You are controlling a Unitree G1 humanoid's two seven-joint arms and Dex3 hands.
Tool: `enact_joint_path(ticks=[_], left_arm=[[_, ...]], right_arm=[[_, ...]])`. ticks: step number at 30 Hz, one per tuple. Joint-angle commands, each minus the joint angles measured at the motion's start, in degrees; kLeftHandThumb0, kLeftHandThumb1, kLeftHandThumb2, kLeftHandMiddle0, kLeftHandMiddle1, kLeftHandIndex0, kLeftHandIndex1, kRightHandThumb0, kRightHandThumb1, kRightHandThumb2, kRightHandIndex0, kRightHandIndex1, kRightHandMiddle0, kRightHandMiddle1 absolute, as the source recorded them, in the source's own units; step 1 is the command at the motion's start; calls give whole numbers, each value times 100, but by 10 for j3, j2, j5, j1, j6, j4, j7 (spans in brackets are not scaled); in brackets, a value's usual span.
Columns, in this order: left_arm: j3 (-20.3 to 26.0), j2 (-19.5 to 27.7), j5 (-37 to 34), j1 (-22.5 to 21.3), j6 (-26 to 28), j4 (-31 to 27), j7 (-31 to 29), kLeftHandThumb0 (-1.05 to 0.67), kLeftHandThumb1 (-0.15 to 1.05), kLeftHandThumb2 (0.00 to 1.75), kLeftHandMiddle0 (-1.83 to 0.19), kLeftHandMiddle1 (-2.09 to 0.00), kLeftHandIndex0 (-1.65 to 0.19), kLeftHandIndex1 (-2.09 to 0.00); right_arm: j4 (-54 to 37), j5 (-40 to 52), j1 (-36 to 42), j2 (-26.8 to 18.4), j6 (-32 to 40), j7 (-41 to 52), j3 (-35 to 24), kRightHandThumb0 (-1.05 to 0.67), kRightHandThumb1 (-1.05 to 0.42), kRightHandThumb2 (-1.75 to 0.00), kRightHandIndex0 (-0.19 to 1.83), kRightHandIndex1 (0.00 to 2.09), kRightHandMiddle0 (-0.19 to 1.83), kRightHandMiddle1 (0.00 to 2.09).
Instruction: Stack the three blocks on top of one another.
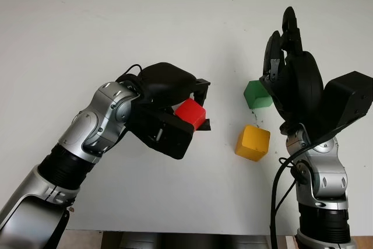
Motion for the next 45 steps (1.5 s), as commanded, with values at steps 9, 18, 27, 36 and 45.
enact_joint_path(ticks=[9,18,27,36,45], left_arm=[[-18,21,33,-4,-14,-26,-52,-72,99,6,-16,-2,1,-144],[-2,32,-20,14,-12,-57,-102,-84,103,6,0,-3,-2,-49],[36,28,-89,44,31,-96,-103,-95,105,9,18,-1,18,-2],[183,5,-202,80,107,-86,33,-90,105,66,19,0,19,0],[287,-21,-292,119,106,6,205,-84,105,63,19,0,19,0]], right_arm=[[-15,3,9,4,2,-2,1,-59,-105,-74,-19,0,-19,0],[-12,3,13,3,5,2,-1,-59,-105,-72,-19,0,-19,0],[-8,-1,12,-3,5,10,-3,-59,-105,-73,-19,0,-19,0],[-34,-11,5,-42,19,22,-18,-63,-105,-60,-19,0,-19,0],[-53,-41,-2,-125,39,59,-27,-72,-105,-34,-16,2,-13,4]])
